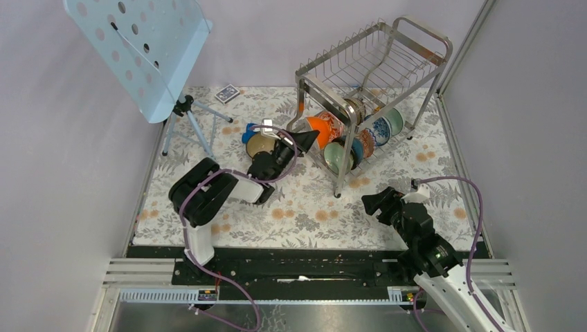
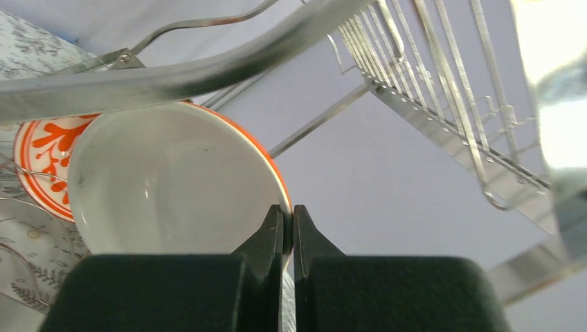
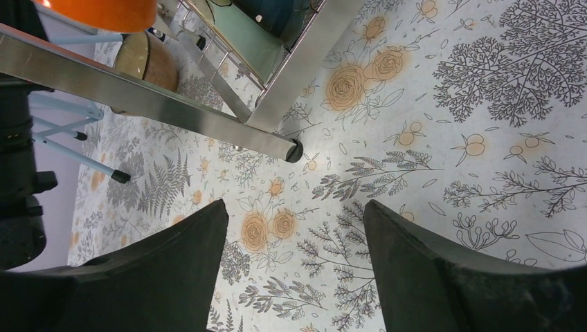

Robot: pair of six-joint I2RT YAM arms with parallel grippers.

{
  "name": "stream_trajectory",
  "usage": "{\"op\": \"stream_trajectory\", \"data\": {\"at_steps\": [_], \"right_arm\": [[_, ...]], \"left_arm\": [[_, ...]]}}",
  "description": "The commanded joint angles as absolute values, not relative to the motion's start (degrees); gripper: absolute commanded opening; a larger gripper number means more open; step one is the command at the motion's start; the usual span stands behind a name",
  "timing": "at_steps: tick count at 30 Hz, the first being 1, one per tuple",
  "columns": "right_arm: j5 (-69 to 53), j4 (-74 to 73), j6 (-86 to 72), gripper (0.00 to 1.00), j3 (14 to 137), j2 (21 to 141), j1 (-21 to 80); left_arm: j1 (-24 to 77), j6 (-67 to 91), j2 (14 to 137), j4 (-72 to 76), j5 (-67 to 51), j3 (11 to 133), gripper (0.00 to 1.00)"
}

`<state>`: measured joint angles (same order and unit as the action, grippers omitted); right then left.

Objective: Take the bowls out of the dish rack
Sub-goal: Pick up the bowl from the dish rack, then place the bowl at the center of the board.

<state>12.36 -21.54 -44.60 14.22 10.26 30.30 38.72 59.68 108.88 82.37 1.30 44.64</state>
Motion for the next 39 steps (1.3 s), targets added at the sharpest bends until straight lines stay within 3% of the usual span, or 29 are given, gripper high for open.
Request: {"op": "stream_trajectory", "data": {"at_steps": [1, 8, 13, 19, 27, 34, 39], "right_arm": [[11.5, -22.0, -45.0, 0.82, 14.9, 9.9, 30.1], [11.7, -26.1, -47.9, 0.93, 17.2, 9.6, 30.0], [15.7, -29.7, -52.0, 0.96, 18.0, 8.1, 30.0], [20.6, -33.8, -57.9, 1.0, 19.3, 11.0, 30.0], [12.4, -31.3, -51.0, 1.0, 22.6, 15.5, 30.0], [6.3, -29.4, -47.4, 1.0, 23.0, 12.8, 30.0], [0.5, -27.9, -47.1, 0.98, 24.0, 18.6, 30.0]], "left_arm": [[38.9, 60.1, 100.4, 91.6, -2.7, 41.0, 0.0], [41.5, 59.7, 90.3, 88.4, -1.9, 32.0, 0.0], [43.6, 58.9, 80.4, 81.6, -0.2, 24.0, 0.0], [45.9, 53.4, 63.8, 60.1, 3.5, 19.8, 0.0], [46.5, 46.0, 43.9, 17.4, 1.1, 24.3, 0.0], [47.9, 37.6, 38.1, -5.0, 0.3, 30.1, 0.0], [51.5, 30.9, 38.9, -12.1, -0.7, 34.7, 0.0]]}}
